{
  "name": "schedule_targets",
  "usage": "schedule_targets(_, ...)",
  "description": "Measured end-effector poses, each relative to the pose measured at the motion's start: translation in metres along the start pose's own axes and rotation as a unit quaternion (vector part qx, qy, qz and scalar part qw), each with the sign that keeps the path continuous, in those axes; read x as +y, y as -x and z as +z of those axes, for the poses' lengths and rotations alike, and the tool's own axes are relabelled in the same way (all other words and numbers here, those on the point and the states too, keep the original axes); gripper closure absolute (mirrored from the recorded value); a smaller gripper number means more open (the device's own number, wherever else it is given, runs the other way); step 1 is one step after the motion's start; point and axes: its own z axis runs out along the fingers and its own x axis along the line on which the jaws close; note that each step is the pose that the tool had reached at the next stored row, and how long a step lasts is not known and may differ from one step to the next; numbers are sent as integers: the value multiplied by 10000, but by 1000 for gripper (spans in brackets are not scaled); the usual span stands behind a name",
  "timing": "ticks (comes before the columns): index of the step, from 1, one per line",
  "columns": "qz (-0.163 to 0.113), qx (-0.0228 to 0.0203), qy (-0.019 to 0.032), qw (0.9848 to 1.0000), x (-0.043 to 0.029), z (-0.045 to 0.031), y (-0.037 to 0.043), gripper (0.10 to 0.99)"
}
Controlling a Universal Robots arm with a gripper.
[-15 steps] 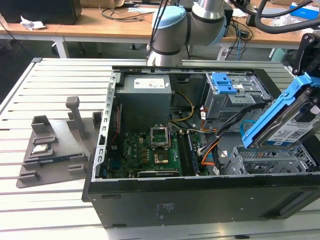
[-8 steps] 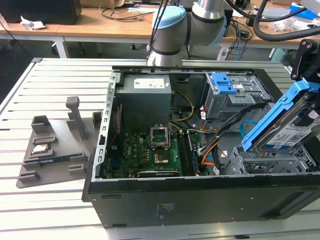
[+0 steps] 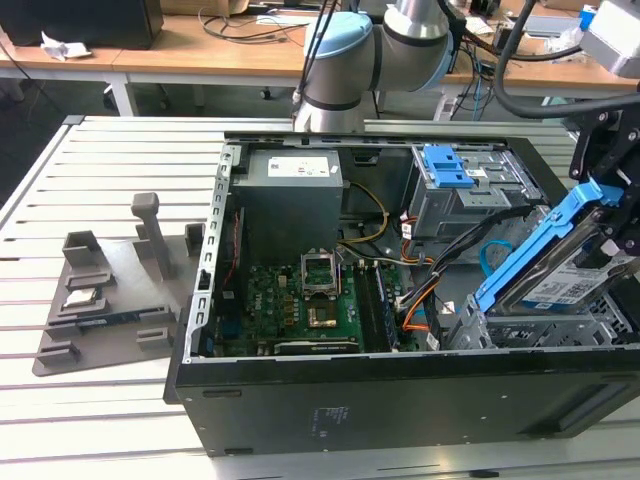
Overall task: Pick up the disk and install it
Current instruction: 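Insert the disk into the insertion slot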
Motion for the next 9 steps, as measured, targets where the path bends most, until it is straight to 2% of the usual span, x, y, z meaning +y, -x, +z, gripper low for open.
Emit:
schedule_targets(2, 4, 0, 0, 10000, -3, 64, -1, 725)
schedule_targets(7, 7, 1, 0, 10000, -7, 162, -4, 725)
schedule_targets(9, 7, 2, 0, 10000, -7, 166, -4, 725)
